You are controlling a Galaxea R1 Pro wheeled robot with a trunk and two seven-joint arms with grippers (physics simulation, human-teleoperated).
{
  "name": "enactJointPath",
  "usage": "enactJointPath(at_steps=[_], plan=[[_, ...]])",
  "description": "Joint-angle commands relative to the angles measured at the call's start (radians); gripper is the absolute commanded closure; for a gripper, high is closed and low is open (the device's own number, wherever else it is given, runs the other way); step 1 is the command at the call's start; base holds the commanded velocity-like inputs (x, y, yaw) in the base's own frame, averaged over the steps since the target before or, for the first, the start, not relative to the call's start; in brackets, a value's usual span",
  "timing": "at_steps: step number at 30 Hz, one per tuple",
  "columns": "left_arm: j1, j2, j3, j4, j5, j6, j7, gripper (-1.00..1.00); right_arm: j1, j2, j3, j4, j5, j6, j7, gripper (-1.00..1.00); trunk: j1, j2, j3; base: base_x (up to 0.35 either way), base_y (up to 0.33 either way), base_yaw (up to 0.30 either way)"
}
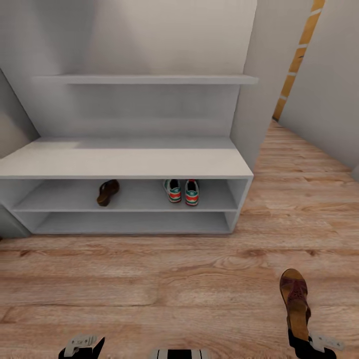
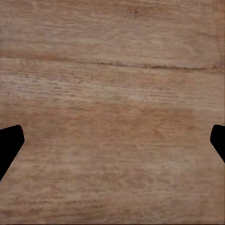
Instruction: Pick up the two gym shoes and the two sandals from the corridor floor and place them onto the hallstand (shoe rack) in the corridor, making sure they are on the rack and not on the floor. Arrange them so the two gym shoes are next to each other and the two sandals are next to each other.
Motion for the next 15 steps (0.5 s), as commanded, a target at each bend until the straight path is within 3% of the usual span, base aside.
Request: enactJointPath(at_steps=[1,15], plan=[[-0.001,-0.001,0.004,0.002,0.004,-0.001,-0.009,-1.0,-0.001,0.0,-0.009,0.001,0.003,-0.003,0.003,1.0,-0.001,0.0,-0.001,-0.169,0.278,0.0],[-0.001,-0.001,0.004,0.009,0.003,-0.001,-0.006,-1.0,-0.001,0.0,-0.009,0.001,0.003,-0.003,0.003,1.0,-0.001,0.0,-0.001,-0.166,0.278,0.0]])
